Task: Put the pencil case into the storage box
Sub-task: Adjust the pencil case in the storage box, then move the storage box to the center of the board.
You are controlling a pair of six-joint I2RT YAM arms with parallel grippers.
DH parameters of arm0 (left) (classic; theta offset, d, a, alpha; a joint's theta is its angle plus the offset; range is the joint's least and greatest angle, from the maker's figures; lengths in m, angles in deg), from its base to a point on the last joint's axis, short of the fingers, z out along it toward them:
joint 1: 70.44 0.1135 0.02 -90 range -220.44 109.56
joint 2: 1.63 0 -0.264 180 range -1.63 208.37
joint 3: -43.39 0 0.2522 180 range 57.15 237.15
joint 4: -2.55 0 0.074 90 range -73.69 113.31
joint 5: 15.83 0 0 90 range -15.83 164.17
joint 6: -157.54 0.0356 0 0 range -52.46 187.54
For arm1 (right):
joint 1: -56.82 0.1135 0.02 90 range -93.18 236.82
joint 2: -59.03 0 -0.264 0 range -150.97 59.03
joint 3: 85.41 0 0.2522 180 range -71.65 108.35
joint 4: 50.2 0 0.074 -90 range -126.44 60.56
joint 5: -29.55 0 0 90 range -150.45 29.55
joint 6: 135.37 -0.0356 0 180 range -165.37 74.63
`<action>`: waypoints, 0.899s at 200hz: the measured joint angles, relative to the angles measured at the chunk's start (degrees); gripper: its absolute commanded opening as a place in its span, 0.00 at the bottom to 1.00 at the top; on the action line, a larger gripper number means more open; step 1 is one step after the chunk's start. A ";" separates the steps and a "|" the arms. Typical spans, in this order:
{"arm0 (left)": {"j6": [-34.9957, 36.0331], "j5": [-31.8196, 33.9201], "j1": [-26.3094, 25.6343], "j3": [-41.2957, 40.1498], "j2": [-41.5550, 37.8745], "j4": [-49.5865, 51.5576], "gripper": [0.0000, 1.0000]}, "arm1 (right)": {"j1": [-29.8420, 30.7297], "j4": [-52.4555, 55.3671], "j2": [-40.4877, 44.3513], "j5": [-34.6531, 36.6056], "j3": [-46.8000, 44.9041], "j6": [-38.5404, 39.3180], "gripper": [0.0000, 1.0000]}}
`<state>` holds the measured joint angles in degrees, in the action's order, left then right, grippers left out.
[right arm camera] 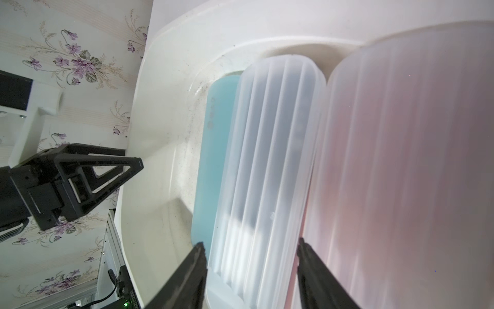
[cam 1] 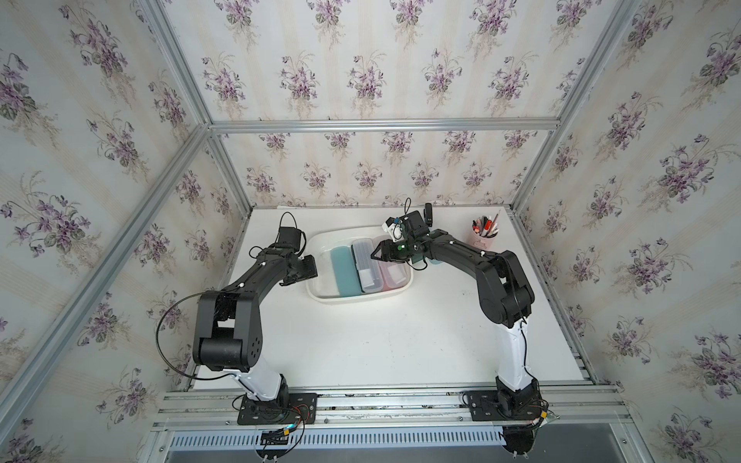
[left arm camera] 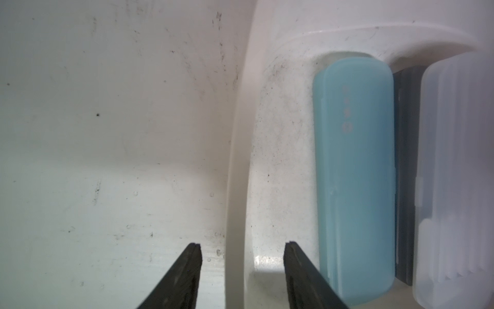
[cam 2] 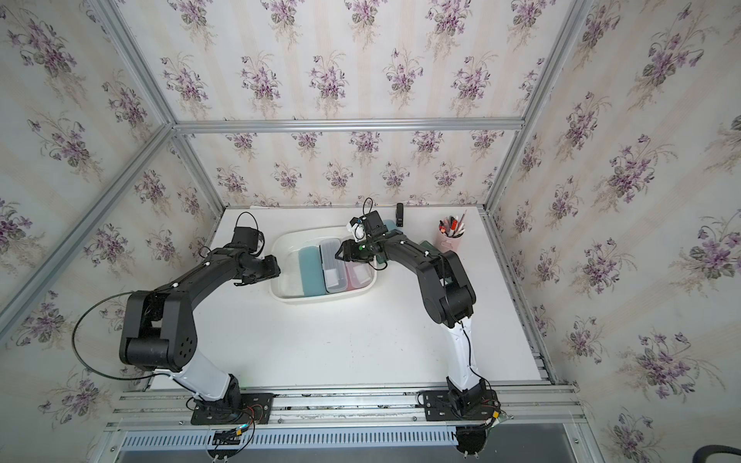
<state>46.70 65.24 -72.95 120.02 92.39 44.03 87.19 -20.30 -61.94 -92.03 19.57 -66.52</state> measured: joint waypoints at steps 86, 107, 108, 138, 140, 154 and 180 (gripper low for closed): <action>-0.02 2.49 -1.46 1.51 -3.72 3.43 0.72 | -7.08 7.10 10.67 21.62 -5.97 6.32 0.77; -0.02 3.04 -2.03 1.64 -2.10 3.91 0.73 | -8.70 9.35 6.99 27.56 -4.22 8.39 0.80; -0.02 3.08 -2.05 1.64 -1.95 3.98 0.73 | -8.70 9.38 6.80 27.74 -4.11 8.48 0.80; -0.02 5.22 -2.01 2.01 0.46 4.68 0.73 | -9.09 11.56 1.31 32.22 -0.70 11.06 0.83; -0.02 5.55 -2.01 2.10 0.72 4.70 0.73 | -9.16 11.63 1.11 32.28 -0.55 11.10 0.83; -0.02 7.13 -2.01 2.73 2.43 4.92 0.73 | -10.01 12.04 -0.44 32.83 0.68 12.15 0.83; 0.44 9.79 -0.81 2.95 5.35 5.62 0.73 | -11.67 12.31 -1.57 34.51 1.90 13.00 0.85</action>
<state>47.14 75.03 -73.75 122.97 97.75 49.65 75.52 -7.99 -63.51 -57.51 21.47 -53.51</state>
